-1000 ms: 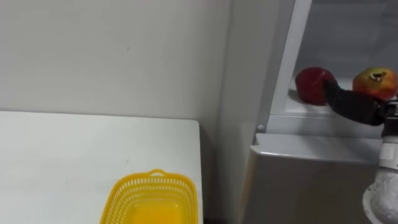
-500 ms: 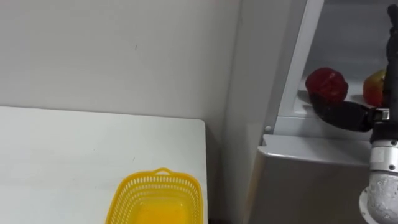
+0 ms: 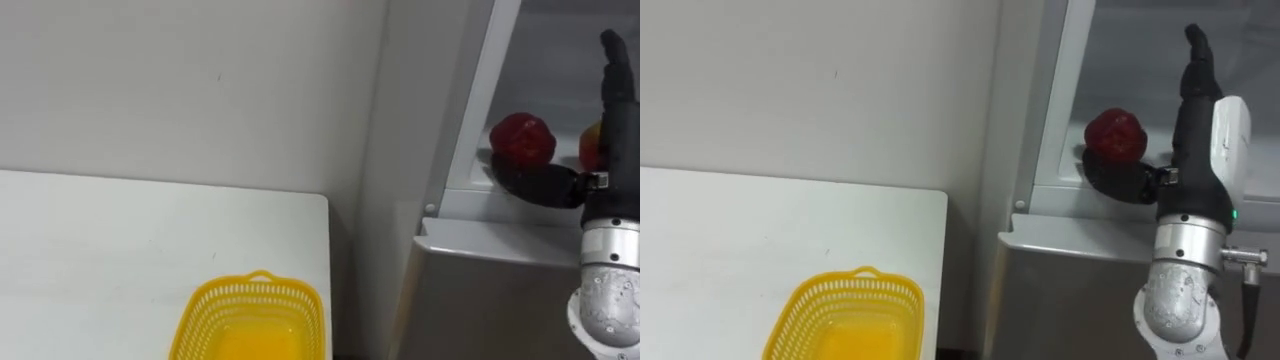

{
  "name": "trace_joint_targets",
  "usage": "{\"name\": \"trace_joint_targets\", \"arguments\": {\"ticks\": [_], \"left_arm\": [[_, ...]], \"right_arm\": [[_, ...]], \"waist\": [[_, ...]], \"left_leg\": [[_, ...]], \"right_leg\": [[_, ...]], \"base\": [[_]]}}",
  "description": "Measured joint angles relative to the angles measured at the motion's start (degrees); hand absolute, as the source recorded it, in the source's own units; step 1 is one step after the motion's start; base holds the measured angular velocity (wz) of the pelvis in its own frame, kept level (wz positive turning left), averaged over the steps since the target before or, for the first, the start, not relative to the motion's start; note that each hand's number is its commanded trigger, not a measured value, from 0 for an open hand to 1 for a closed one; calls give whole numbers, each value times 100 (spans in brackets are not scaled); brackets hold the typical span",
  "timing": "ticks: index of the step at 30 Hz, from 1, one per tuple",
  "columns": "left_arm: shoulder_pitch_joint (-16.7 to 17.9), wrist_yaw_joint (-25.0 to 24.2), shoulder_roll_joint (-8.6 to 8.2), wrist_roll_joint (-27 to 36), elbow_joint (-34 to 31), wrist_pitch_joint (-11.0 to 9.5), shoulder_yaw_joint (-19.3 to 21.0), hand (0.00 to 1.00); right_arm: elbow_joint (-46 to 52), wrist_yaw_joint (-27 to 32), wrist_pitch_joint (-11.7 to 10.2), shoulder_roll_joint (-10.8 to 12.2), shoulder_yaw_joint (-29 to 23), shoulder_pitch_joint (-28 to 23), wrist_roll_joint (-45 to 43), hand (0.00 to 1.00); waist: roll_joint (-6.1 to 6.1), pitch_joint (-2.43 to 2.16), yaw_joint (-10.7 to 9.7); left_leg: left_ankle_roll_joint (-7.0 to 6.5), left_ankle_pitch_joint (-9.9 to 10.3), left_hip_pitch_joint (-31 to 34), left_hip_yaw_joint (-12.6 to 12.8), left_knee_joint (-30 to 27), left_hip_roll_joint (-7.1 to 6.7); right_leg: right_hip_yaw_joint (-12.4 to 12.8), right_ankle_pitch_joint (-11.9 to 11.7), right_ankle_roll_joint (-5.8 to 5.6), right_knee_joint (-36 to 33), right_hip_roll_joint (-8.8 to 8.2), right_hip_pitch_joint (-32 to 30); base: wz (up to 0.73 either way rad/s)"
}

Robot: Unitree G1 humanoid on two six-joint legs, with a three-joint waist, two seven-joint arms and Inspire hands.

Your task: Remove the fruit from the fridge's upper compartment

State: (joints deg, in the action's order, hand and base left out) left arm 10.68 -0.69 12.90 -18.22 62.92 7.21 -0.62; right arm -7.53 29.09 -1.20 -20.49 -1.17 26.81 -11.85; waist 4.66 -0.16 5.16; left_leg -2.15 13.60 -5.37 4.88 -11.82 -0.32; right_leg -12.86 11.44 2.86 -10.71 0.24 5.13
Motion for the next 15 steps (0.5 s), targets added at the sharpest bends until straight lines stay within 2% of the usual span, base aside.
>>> {"name": "trace_joint_targets", "arguments": {"ticks": [10, 15], "left_arm": [[-49, -115, 0, 3, -10, 39, 66, 0], [-39, -146, -3, 4, -57, 53, 220, 0]], "right_arm": [[-307, -494, 13, -129, 2, 143, 282, 0], [-316, -853, 135, -219, 2, 143, 345, 0]], "waist": [[-17, 13, 5], [-5, 12, 17]], "left_leg": [[-1, 0, -14, -1, 1, 0], [-1, 0, -14, 5, 9, 0]], "right_leg": [[9, -6, 1, -44, -4, 51], [12, -6, 0, -96, -11, 38]], "base": [[0], [0]]}}
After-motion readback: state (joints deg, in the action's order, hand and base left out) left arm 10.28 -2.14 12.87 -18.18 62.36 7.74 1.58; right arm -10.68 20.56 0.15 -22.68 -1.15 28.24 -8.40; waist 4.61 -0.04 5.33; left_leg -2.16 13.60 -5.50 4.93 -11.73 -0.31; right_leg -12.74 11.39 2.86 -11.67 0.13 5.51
